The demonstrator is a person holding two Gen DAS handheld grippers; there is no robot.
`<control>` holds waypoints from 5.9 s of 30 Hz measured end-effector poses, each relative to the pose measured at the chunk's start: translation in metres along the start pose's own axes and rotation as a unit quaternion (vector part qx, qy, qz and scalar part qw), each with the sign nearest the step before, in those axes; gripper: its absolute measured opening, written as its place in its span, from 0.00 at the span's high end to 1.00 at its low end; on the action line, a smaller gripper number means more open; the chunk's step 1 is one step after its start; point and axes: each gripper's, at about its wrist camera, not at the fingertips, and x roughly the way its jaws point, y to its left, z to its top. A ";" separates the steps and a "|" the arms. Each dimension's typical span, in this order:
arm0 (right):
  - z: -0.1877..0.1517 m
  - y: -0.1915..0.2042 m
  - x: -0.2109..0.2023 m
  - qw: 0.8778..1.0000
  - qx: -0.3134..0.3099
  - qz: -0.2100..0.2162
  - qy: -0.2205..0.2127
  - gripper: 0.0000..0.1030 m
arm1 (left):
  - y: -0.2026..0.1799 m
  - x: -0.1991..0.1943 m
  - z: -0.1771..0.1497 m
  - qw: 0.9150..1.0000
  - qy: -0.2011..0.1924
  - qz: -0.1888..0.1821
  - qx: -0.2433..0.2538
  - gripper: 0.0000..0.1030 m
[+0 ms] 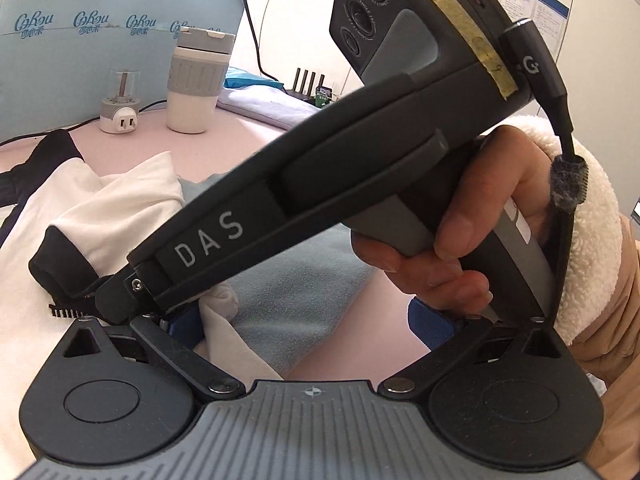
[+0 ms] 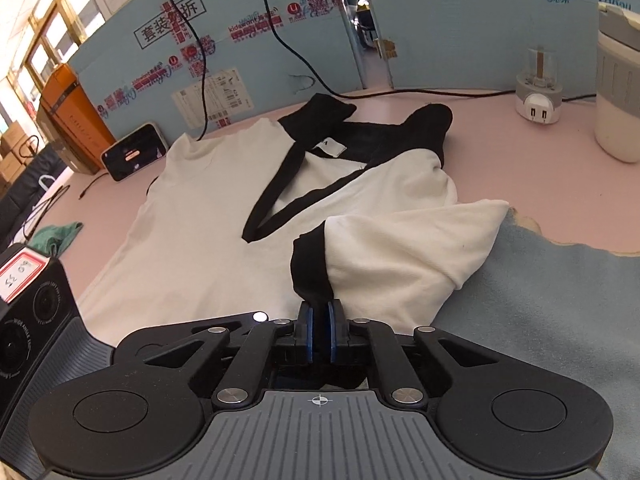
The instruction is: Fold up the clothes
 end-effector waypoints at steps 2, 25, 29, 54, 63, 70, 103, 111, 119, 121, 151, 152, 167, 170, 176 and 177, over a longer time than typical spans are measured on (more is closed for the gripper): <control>0.002 -0.003 0.002 1.000 0.002 0.013 0.007 0.86 | 0.002 -0.002 -0.001 1.000 -0.002 -0.003 -0.001 0.00; -0.049 -0.040 -0.086 0.986 0.043 0.037 -0.155 0.65 | 0.019 -0.029 -0.013 0.997 -0.033 -0.004 -0.067 0.00; -0.052 -0.032 -0.081 0.988 0.001 0.052 -0.145 0.70 | 0.019 -0.034 -0.019 0.994 -0.045 -0.006 -0.096 0.00; -0.021 -0.017 -0.054 0.987 -0.044 0.097 -0.122 0.89 | 0.027 -0.032 -0.025 0.992 -0.052 -0.006 -0.115 0.00; 0.002 -0.010 -0.015 0.992 -0.067 0.101 -0.040 0.86 | 0.030 -0.032 -0.025 0.992 -0.051 -0.006 -0.116 0.00; 0.005 -0.018 -0.022 0.991 -0.053 0.116 -0.030 0.78 | 0.016 -0.033 -0.026 0.991 -0.055 -0.009 -0.123 0.00; 0.006 -0.049 -0.004 0.983 -0.111 -0.078 -0.127 0.87 | -0.051 -0.023 -0.014 0.950 -0.127 0.154 -0.239 0.88; 0.016 -0.063 -0.013 0.979 -0.065 -0.114 -0.157 0.91 | -0.071 -0.016 -0.022 0.953 -0.096 0.077 -0.277 0.91; 0.015 -0.080 0.007 0.980 -0.030 -0.141 -0.137 0.85 | -0.072 -0.017 -0.034 0.942 -0.105 0.035 -0.317 0.88; 0.013 -0.078 -0.001 0.977 -0.028 -0.146 -0.153 0.83 | -0.085 -0.018 -0.033 0.944 -0.114 0.023 -0.308 0.78; -0.044 -0.004 -0.025 0.981 -0.114 -0.089 -0.127 0.67 | -0.098 -0.063 -0.050 0.960 -0.132 0.085 -0.231 0.07; -0.044 -0.004 -0.026 0.981 -0.108 -0.098 -0.128 0.58 | -0.089 -0.066 -0.048 0.959 -0.133 0.081 -0.239 0.07; -0.035 0.033 -0.056 0.967 -0.136 -0.107 -0.187 0.26 | -0.043 -0.175 -0.069 0.919 -0.174 0.186 -0.300 0.00; -0.032 0.047 -0.050 0.966 -0.152 -0.099 -0.184 0.25 | -0.046 -0.191 -0.075 0.915 -0.170 0.200 -0.307 0.00; -0.023 0.070 -0.035 0.967 -0.167 -0.071 -0.178 0.23 | -0.028 -0.205 -0.067 0.905 -0.183 0.210 -0.322 0.00; -0.021 0.075 -0.032 0.967 -0.170 -0.068 -0.177 0.23 | -0.046 -0.204 -0.063 0.903 -0.185 0.211 -0.325 0.00</control>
